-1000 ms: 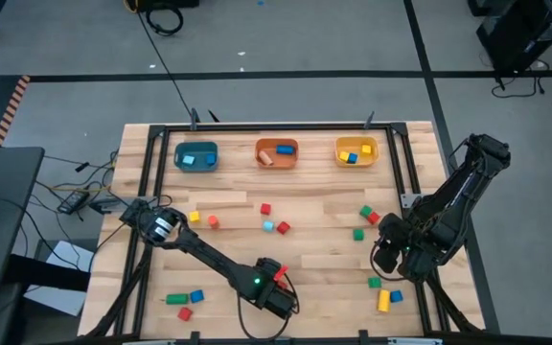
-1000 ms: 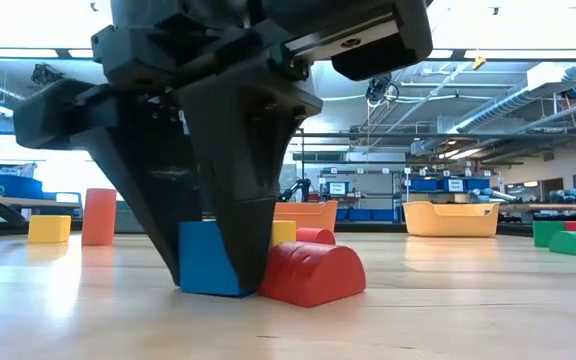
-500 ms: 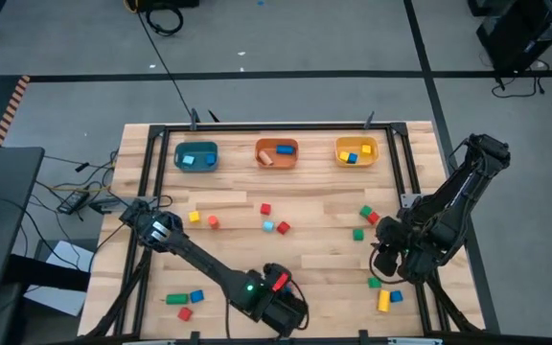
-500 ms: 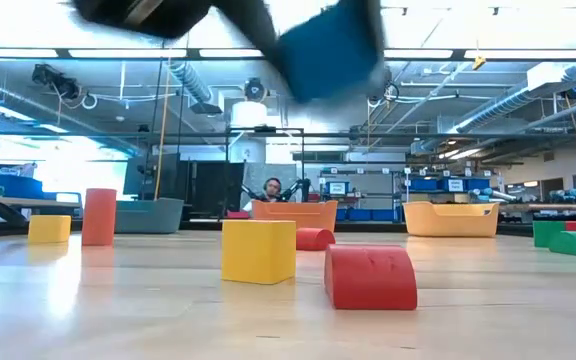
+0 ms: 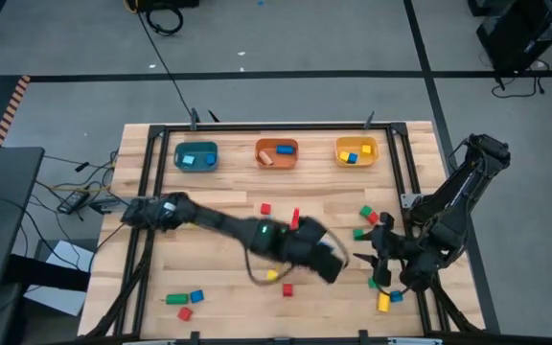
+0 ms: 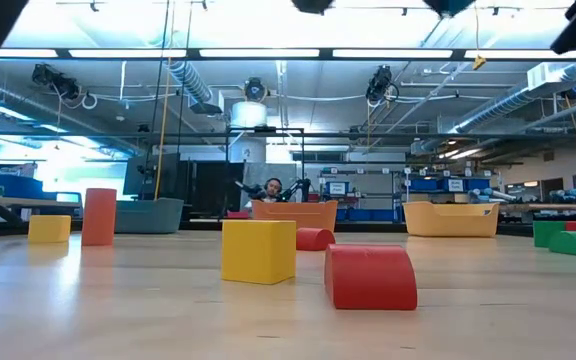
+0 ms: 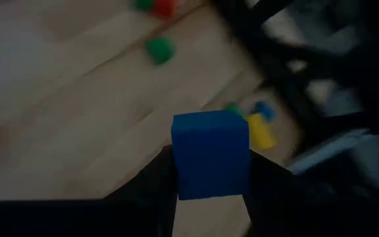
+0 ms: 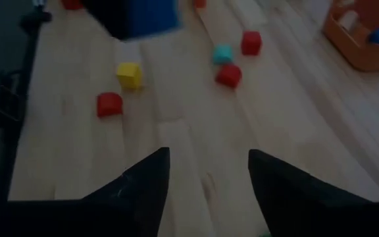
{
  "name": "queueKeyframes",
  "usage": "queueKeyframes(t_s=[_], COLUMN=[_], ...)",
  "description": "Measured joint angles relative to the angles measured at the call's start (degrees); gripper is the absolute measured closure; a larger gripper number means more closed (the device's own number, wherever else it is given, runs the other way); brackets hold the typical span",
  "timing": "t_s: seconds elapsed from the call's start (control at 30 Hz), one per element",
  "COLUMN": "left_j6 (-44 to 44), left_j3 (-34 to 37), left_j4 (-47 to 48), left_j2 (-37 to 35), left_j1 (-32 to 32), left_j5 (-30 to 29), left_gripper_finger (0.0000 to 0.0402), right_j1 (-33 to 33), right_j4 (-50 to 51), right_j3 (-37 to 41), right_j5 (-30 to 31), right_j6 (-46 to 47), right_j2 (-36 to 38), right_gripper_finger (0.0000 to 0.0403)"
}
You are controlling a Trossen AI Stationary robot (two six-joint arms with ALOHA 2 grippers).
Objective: Sort blocks by size
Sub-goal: Put the blue cube block into the yellow bin
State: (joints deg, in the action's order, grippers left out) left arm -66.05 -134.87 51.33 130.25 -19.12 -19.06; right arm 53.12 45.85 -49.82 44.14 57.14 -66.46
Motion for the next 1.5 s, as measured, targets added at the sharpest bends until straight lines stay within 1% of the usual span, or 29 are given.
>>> queueKeyframes(t_s=[0.1,0.17,0.27,0.3,0.37,0.5,0.53,0.6,0.7,0.77,0.83,0.9,1.0,1.1,1.4,1.5], left_j6=[4.8,7.5,9.1,9.2,9.9,10.3,10.3,9.8,7.0,4.4,1.3,-2.4,-6.0,-6.4,-6.1,-6.1], left_j3=[0.0,0.0,0.0,0.0,0.3,4.1,5.4,9.2,15.3,19.4,23.1,26.4,29.6,30.2,30.2,30.2], left_j4=[-8.3,-13.1,-17.3,-17.4,-16.2,-17.3,-19.1,-26.3,-38.4,-48.7,-59.3,-67.7,-75.0,-76.3,-76.7,-76.7], left_j2=[-0.1,-0.1,-0.1,-0.1,-0.1,-0.2,-0.2,-0.2,-0.2,-0.1,-0.1,-0.1,-0.1,-0.1,-0.1,-0.1], left_j1=[3.1,4.9,7.1,7.7,8.8,10.7,11.1,11.8,12.8,13.5,14.4,15.1,15.7,15.8,15.8,15.8], left_j5=[5.4,7.7,11.7,12.7,13.3,15.8,17.1,20.2,24.4,26.9,29.0,30.9,32.0,33.5,35.0,35.5], left_gripper_finger=[0.0255,0.0255,0.0254,0.0254,0.0254,0.0254,0.0254,0.0254,0.0254,0.0254,0.0254,0.0254,0.0254,0.0254,0.0254,0.0254], right_j1=[0.5,1.1,2.5,3.0,4.1,7.5,8.7,11.5,15.5,17.1,17.6,17.3,15.9,14.4,8.7,6.9], right_j4=[-1.2,-1.2,-0.4,0.7,4.7,16.5,19.1,23.0,24.7,23.6,22.3,22.2,22.2,22.2,22.6,22.5], right_j3=[0.0,0.0,0.0,0.0,0.0,0.0,0.0,0.0,0.0,0.0,0.0,0.0,0.0,0.0,0.0,0.0], right_j5=[-0.2,-0.6,-1.3,-1.6,-1.7,-1.8,-1.5,0.8,6.7,10.8,13.7,14.5,15.1,16.5,16.6,17.6], right_j6=[-1.7,-1.7,0.3,1.9,6.6,20.7,24.1,30.1,35.2,35.4,34.0,31.1,26.6,23.5,17.7,15.8], right_j2=[0.1,0.1,0.8,1.1,1.9,3.2,3.4,3.5,3.4,3.3,3.3,3.3,3.2,3.2,3.2,3.2], right_gripper_finger=[0.0167,0.016,0.0156,0.0156,0.016,0.017,0.0173,0.0179,0.0186,0.019,0.019,0.0189,0.0183,0.0172,0.013,0.012])
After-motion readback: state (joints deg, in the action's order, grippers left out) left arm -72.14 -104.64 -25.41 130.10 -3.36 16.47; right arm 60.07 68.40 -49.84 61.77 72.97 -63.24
